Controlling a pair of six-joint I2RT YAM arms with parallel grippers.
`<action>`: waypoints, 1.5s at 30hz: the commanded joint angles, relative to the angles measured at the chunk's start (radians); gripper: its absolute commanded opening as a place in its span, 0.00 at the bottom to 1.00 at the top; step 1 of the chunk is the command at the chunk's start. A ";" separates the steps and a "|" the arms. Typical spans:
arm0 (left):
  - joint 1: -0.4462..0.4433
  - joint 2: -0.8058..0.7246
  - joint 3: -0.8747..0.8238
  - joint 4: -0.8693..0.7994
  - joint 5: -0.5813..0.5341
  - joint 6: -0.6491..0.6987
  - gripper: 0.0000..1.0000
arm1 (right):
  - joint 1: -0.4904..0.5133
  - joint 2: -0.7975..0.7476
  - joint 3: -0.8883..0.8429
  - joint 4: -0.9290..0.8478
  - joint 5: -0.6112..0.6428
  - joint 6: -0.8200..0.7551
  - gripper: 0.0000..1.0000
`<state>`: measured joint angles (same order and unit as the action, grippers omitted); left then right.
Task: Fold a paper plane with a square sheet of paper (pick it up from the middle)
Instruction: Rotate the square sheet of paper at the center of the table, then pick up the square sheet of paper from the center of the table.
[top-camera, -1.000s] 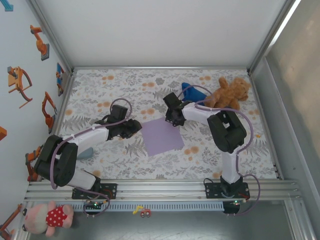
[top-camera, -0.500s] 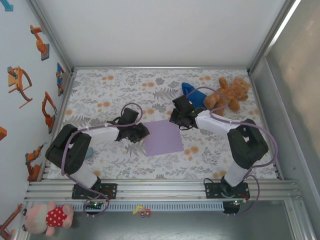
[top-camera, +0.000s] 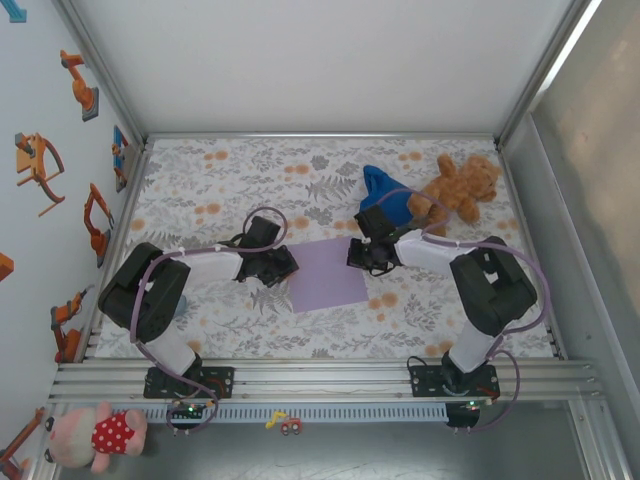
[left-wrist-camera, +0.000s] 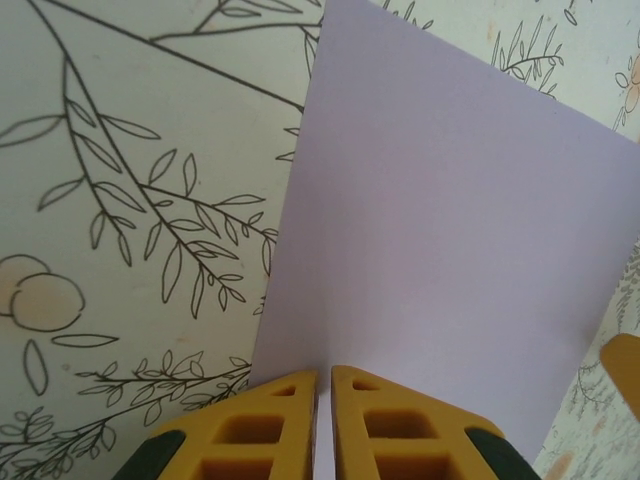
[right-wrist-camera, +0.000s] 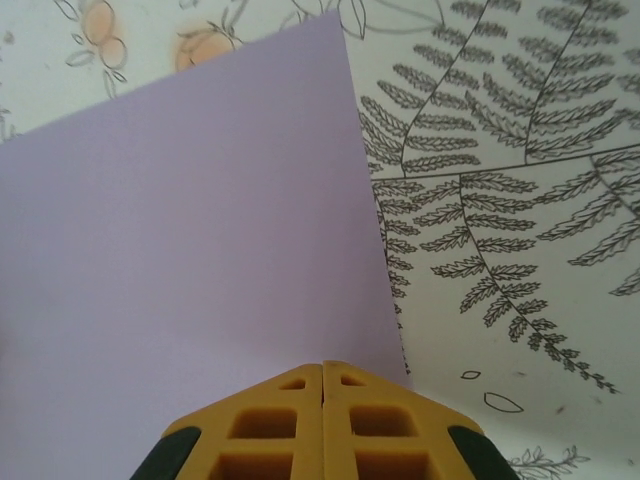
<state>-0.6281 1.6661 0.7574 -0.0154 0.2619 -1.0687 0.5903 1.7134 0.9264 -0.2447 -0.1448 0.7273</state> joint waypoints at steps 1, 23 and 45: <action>-0.010 0.037 0.004 -0.026 -0.019 -0.027 0.12 | -0.001 0.037 0.000 -0.004 -0.024 -0.023 0.05; -0.009 0.035 -0.047 0.113 -0.012 -0.031 0.10 | -0.001 0.069 -0.017 0.081 -0.087 0.029 0.04; -0.009 0.016 -0.133 0.325 0.007 -0.063 0.26 | -0.001 0.141 0.024 0.160 -0.162 0.076 0.04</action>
<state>-0.6346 1.6878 0.6544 0.3111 0.2787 -1.1213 0.5858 1.8187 0.9405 -0.0528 -0.3115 0.7898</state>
